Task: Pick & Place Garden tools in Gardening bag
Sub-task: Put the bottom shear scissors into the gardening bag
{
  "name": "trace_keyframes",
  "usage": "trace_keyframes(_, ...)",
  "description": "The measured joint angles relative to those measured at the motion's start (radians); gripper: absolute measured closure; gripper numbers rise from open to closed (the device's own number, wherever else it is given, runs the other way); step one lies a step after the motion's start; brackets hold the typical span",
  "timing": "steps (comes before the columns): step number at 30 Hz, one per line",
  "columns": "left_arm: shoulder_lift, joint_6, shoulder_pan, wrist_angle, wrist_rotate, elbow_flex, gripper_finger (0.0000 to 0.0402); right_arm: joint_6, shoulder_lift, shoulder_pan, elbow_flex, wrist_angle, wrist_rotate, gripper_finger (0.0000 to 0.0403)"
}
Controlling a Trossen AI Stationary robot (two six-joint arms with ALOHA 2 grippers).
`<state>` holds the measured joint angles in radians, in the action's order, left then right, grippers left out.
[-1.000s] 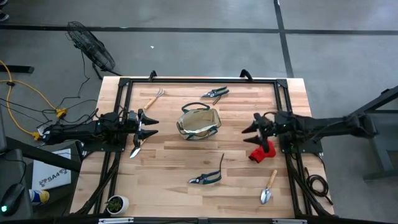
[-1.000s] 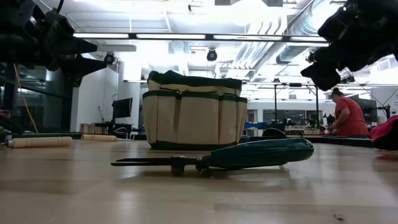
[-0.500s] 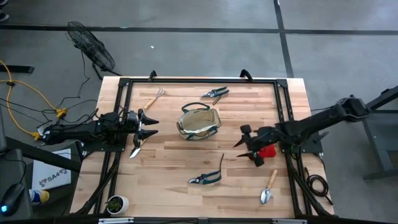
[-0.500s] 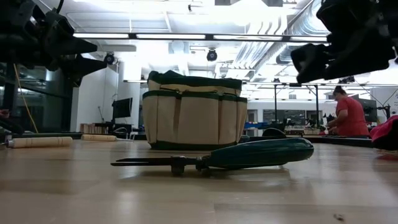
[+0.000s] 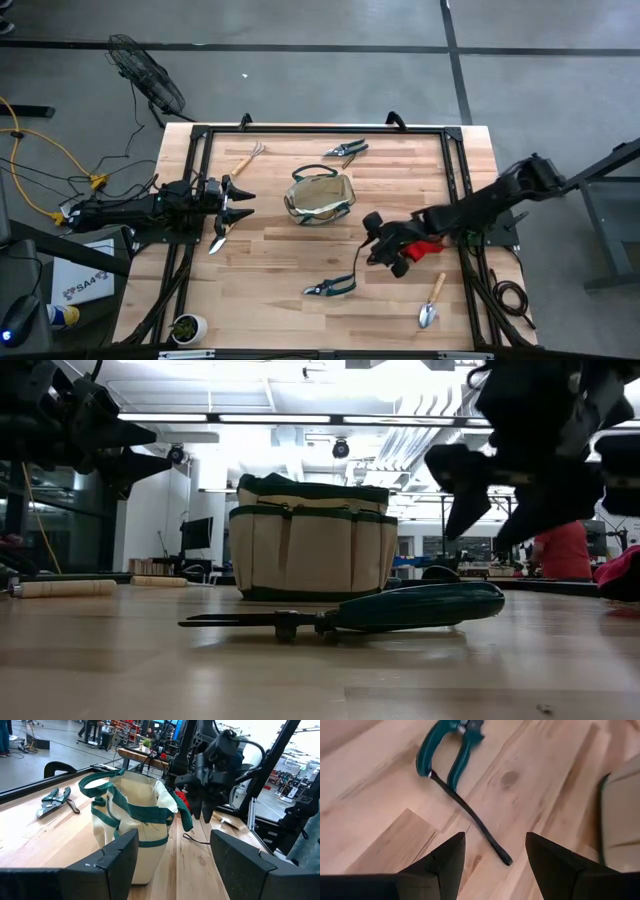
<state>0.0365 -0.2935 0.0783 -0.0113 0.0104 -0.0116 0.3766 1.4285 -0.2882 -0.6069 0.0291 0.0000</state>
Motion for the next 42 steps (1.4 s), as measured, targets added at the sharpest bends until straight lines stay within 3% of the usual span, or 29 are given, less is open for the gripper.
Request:
trace_keyframes(13,0.000,0.000,0.000,0.000,0.000,0.000,0.0158,0.100,0.213,0.037,-0.108,-0.052,0.001,0.0201)
trace_keyframes(21,0.000,0.000,0.000,0.000,0.000,0.000,0.0158,0.107,0.216,0.090,-0.115,-0.130,-0.056,0.0201)
trace_keyframes(42,0.000,0.000,0.000,0.000,-0.001,0.000,0.0158,0.332,0.216,0.145,-0.180,-0.208,-0.084,0.0201)
